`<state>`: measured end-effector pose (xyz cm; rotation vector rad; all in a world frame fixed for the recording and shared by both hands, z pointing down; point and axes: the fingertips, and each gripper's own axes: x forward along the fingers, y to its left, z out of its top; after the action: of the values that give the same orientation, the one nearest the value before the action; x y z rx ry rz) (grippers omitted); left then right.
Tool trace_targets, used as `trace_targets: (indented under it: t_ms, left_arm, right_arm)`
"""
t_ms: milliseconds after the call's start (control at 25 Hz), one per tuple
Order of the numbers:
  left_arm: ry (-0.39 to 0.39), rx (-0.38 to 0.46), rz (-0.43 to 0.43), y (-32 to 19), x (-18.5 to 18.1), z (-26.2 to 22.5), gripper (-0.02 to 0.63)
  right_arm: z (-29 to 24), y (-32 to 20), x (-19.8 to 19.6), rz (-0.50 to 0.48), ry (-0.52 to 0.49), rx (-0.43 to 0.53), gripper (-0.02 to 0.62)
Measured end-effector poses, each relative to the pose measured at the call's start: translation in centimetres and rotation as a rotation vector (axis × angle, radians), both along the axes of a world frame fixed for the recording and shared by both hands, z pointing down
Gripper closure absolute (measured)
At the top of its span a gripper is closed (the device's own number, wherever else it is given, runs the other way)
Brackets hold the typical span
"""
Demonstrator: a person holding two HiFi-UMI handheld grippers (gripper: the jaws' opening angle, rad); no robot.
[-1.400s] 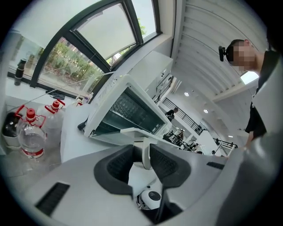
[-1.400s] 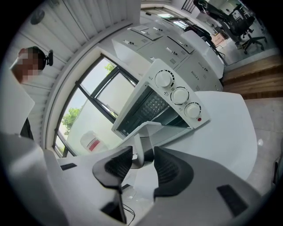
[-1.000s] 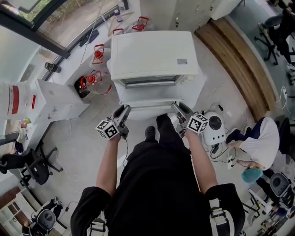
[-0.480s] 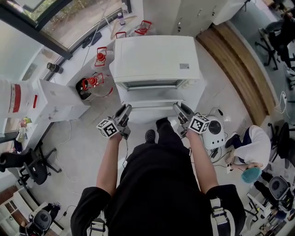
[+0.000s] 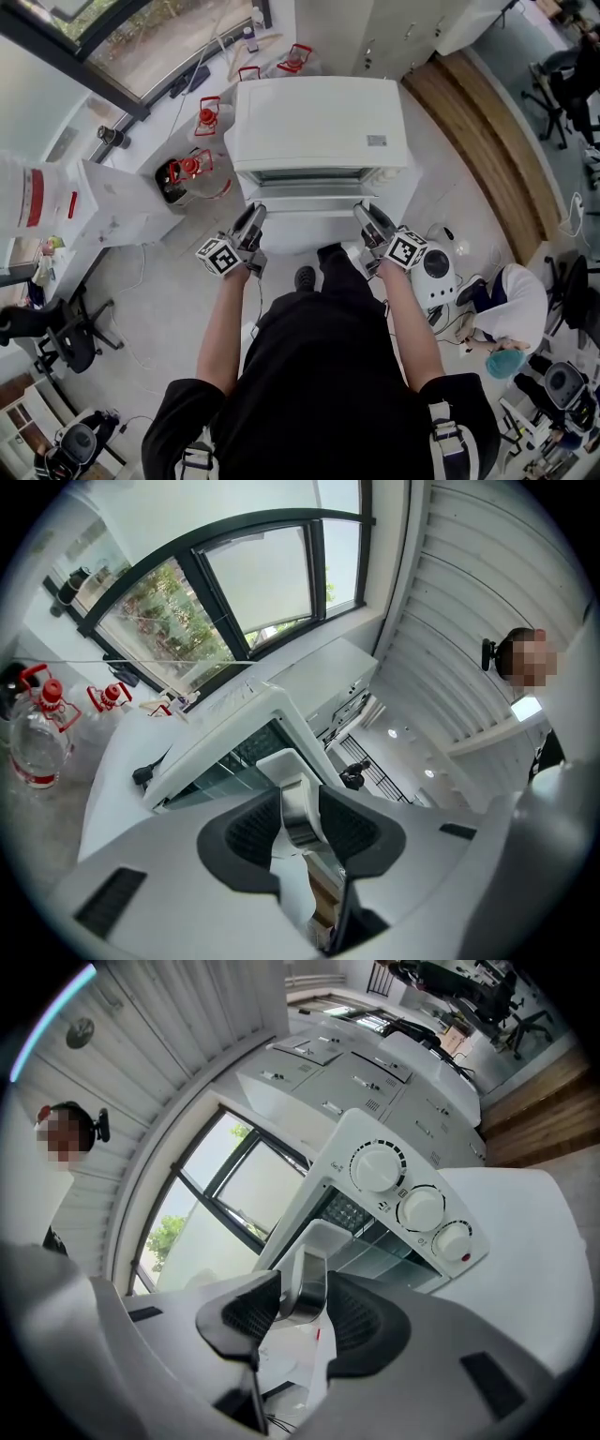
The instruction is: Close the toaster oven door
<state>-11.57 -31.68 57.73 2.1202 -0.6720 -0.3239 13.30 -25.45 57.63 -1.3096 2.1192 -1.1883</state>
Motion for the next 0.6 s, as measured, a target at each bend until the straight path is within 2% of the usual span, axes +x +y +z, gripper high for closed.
trace_targets:
  t_ms: [600]
  left_arm:
    - [0.114,-0.036,-0.061,-2.9,0.4,-1.5,0.459]
  right_arm:
    - [-1.2,-2.9,0.9,0.027,-0.074,0.046,0.422]
